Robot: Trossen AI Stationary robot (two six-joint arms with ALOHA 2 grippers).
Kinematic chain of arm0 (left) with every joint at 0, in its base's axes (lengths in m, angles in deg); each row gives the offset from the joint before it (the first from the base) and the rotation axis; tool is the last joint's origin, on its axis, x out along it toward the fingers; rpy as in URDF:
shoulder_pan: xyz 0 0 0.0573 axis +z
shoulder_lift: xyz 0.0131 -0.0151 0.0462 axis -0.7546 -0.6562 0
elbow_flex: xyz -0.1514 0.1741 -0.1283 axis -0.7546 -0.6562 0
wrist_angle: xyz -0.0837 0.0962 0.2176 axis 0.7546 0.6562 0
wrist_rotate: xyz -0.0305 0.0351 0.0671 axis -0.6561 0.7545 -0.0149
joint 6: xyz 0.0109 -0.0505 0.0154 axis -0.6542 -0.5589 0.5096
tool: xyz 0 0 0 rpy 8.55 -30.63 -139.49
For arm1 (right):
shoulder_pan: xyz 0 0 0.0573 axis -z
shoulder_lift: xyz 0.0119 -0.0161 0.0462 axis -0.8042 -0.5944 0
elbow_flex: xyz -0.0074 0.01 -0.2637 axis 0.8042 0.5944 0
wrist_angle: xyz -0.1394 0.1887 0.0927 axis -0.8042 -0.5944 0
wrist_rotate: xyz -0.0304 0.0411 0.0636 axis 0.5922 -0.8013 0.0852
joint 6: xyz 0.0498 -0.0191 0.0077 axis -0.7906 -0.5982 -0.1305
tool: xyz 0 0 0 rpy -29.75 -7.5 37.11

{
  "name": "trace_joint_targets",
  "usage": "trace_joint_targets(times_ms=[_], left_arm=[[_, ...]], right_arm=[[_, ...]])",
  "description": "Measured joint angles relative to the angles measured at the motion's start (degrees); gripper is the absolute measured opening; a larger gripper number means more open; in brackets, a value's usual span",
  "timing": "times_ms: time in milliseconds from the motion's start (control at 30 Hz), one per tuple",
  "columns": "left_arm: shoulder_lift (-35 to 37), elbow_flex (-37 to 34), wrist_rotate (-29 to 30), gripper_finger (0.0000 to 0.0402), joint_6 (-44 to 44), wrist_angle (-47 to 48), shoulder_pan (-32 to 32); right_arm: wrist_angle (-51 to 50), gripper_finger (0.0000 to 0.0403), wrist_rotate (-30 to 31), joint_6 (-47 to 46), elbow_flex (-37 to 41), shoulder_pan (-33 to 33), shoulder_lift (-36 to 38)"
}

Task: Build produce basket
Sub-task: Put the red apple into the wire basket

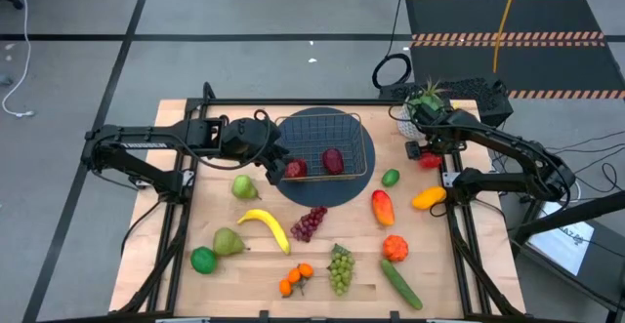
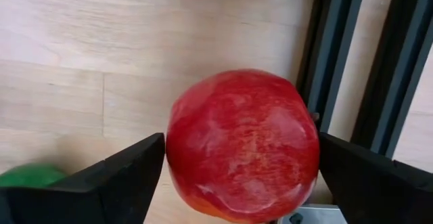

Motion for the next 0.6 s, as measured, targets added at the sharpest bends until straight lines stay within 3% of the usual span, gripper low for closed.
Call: trace_joint_targets(times_ms=[267, 600], left_arm=[[0.0, 0.0, 0.0, 0.0143, 0.6, 0.0, 0.0], [0.0, 0.0, 0.0, 0.0143, 1.0, 0.0, 0.0]], right_arm=[[-1.4, 0.0339, -0.8, 1.3, 0.0, 0.0, 0.0], [-1.1, 0.0335, -13.7, -0.3, 0.0, -0.2, 1.0]])
